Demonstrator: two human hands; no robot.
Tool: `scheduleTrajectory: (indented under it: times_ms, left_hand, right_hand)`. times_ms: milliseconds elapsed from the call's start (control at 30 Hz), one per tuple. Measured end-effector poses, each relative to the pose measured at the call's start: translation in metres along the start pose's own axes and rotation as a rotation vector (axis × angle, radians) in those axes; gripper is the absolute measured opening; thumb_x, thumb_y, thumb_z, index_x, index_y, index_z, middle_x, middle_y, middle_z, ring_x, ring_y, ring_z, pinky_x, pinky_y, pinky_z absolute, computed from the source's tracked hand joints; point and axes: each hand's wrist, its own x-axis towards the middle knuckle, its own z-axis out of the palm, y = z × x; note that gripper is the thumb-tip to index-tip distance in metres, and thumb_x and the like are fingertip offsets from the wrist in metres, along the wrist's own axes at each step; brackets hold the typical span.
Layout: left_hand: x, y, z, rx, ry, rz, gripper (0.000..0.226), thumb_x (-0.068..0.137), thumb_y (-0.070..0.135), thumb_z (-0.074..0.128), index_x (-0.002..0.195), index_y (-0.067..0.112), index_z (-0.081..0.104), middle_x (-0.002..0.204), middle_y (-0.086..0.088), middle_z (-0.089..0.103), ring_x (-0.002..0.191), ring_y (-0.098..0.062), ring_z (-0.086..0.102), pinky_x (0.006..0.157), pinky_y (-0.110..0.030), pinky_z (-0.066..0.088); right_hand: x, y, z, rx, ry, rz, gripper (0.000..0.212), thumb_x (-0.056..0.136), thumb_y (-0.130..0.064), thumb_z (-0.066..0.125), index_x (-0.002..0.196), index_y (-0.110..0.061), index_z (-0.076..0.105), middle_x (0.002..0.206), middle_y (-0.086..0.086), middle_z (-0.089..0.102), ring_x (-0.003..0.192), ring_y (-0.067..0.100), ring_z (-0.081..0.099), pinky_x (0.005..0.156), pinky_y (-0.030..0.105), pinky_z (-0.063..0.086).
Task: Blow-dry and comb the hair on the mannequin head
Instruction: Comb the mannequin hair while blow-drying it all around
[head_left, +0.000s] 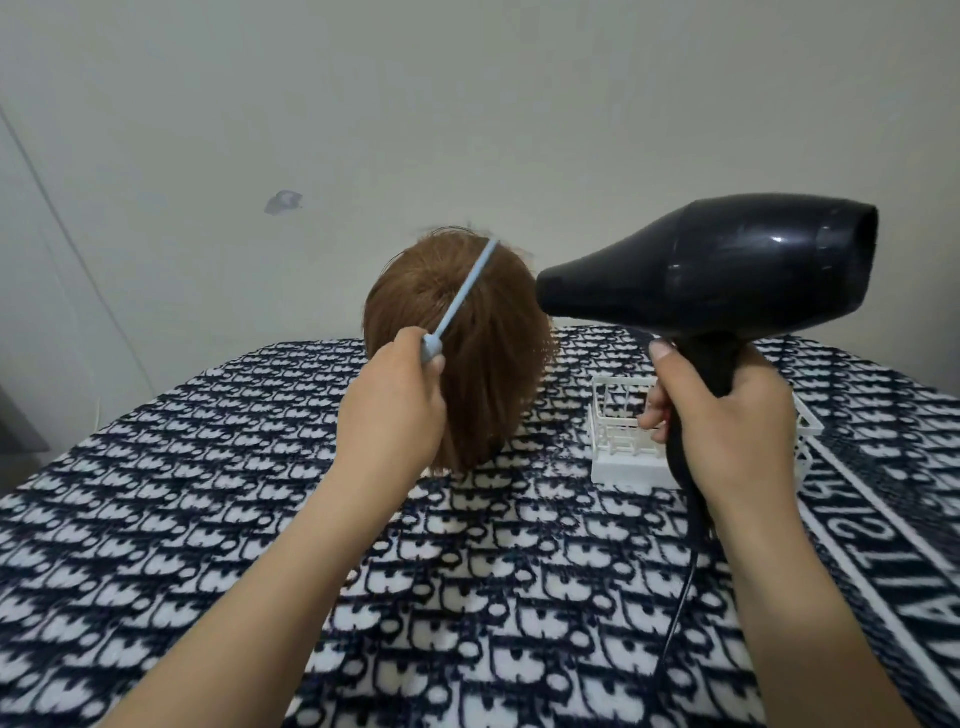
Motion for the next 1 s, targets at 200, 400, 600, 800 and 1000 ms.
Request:
scheduleTrajectory:
  times_ms: [200, 400, 600, 800, 1000]
  left_hand:
    - [0.006, -0.001, -0.009, -0.246, 0.109, -0.073, 0.008, 0.097, 0.027, 0.049, 0.104, 0.027, 0.053, 0.073, 0.016, 0.053, 0.065, -0.003, 0.05, 0.054, -0.023, 0.031]
    - [0.02, -0.027, -0.02, -0.24, 0.163, -0.223, 0.012, 0.098, 0.029, 0.046, 0.1, 0.021, 0.054, 0.073, 0.011, 0.054, 0.062, -0.003, 0.048, 0.051, -0.023, 0.029]
    - [0.031, -0.062, -0.023, -0.164, 0.208, -0.333, 0.024, 0.099, 0.032, 0.041, 0.106, 0.014, 0.056, 0.072, 0.01, 0.049, 0.062, -0.005, 0.045, 0.051, -0.029, 0.028]
    - [0.028, -0.085, -0.018, -0.08, 0.182, -0.436, 0.03, 0.099, 0.036, 0.038, 0.108, 0.009, 0.049, 0.087, -0.006, 0.054, 0.073, -0.027, 0.048, 0.062, -0.036, 0.034]
    - [0.029, -0.099, -0.013, -0.028, 0.169, -0.514, 0.04, 0.101, 0.039, 0.028, 0.108, 0.005, 0.048, 0.089, -0.011, 0.055, 0.078, -0.031, 0.048, 0.066, -0.039, 0.036]
  right_hand:
    - [0.0, 0.003, 0.003, 0.038, -0.1, 0.037, 0.016, 0.096, -0.027, 0.069, 0.09, -0.012, 0.064, 0.058, -0.002, 0.067, 0.048, 0.013, 0.065, 0.046, 0.022, 0.051]
    - [-0.002, 0.003, 0.007, 0.007, -0.125, 0.035, 0.017, 0.093, -0.033, 0.07, 0.083, -0.021, 0.064, 0.06, -0.002, 0.068, 0.049, 0.013, 0.066, 0.047, 0.023, 0.052]
    - [-0.002, 0.004, 0.008, -0.03, -0.12, 0.056, 0.021, 0.092, -0.035, 0.071, 0.082, -0.019, 0.064, 0.059, -0.004, 0.068, 0.049, 0.013, 0.067, 0.048, 0.025, 0.052]
    - [-0.003, 0.006, 0.01, -0.025, -0.133, 0.061, 0.019, 0.092, -0.033, 0.071, 0.081, -0.02, 0.064, 0.059, -0.002, 0.068, 0.048, 0.013, 0.067, 0.048, 0.024, 0.051]
    - [-0.004, 0.005, 0.011, -0.036, -0.131, 0.059, 0.019, 0.093, -0.032, 0.071, 0.082, -0.018, 0.064, 0.06, -0.003, 0.069, 0.048, 0.012, 0.067, 0.048, 0.024, 0.052]
